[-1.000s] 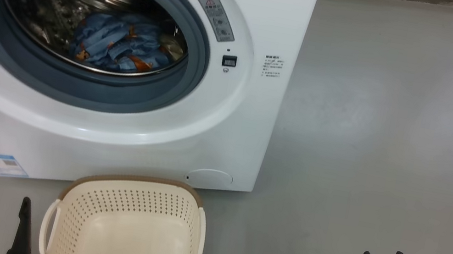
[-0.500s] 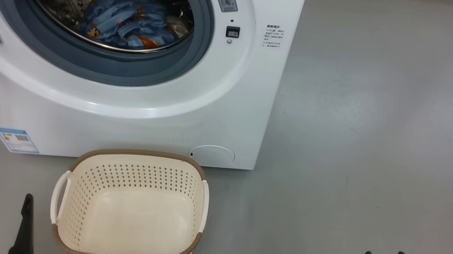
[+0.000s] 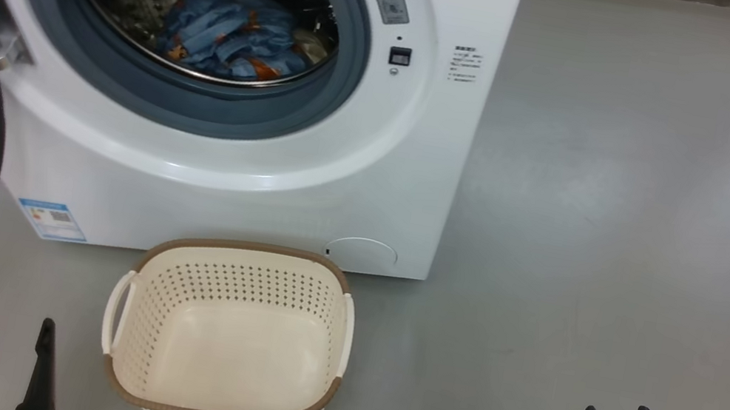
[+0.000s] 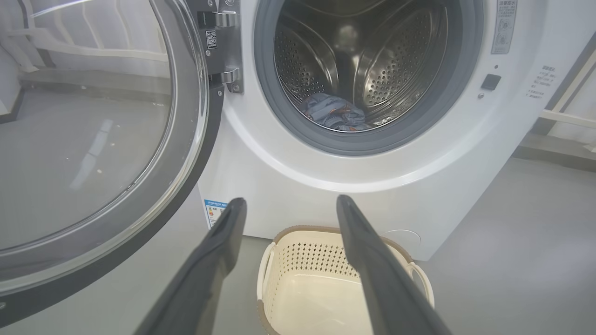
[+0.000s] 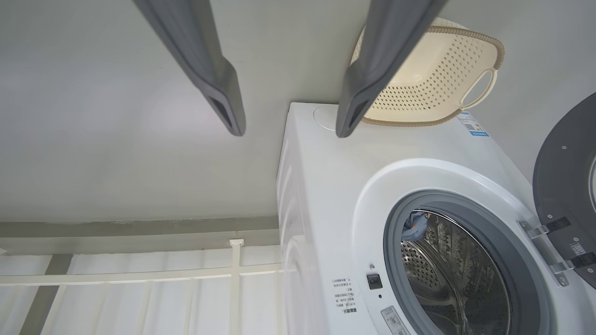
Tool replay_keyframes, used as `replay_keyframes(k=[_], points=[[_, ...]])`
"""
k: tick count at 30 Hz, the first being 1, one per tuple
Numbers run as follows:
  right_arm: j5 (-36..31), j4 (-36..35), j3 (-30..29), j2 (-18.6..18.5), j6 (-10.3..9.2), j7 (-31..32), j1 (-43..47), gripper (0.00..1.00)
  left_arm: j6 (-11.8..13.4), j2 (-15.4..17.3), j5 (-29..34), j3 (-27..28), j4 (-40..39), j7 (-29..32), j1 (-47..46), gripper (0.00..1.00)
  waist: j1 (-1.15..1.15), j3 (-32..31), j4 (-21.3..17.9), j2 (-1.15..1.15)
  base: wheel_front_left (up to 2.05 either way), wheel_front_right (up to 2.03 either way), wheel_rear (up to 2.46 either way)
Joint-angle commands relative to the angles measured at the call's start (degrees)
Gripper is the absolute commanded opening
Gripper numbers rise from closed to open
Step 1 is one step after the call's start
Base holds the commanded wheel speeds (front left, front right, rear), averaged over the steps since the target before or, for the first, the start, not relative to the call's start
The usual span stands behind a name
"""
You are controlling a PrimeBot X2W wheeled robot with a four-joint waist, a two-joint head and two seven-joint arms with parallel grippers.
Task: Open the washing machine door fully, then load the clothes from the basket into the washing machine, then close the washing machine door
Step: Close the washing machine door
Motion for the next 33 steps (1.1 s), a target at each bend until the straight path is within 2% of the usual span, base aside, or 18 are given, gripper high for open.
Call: replay_keyframes(k=[1, 10, 25, 33], points=[[0.2, -1.4, 1.4, -1.0, 0.09, -0.3, -0.4, 1.0, -0.1, 1.2, -0.4, 1.7, -1.1, -0.4, -0.7, 1.0, 0.0, 0.0, 0.8, 0.0, 0.0, 0.0, 0.0], [0.3, -0.8, 3.8, -1.9, 0.09, -0.3, -2.0, 1.0, -0.1, 0.6, -0.9, 2.3, -0.9, -0.4, -0.6, 1.0, 0.0, -0.2, 7.3, 0.0, 0.0, 0.0, 0.0], [1.1, 0.9, 8.6, -3.3, 0.09, -0.3, -5.1, 1.0, -0.1, -0.1, -1.0, 2.8, -0.7, -0.4, 0.4, 1.0, 0.0, -0.9, 22.0, 0.0, 0.0, 0.0, 0.0], [1.3, 1.3, 9.6, -3.9, 0.09, -0.3, -5.7, 1.0, -0.1, -0.3, -1.6, 2.0, -0.5, -0.4, 0.3, 1.0, 0.0, -0.8, 27.4, 0.0, 0.0, 0.0, 0.0]])
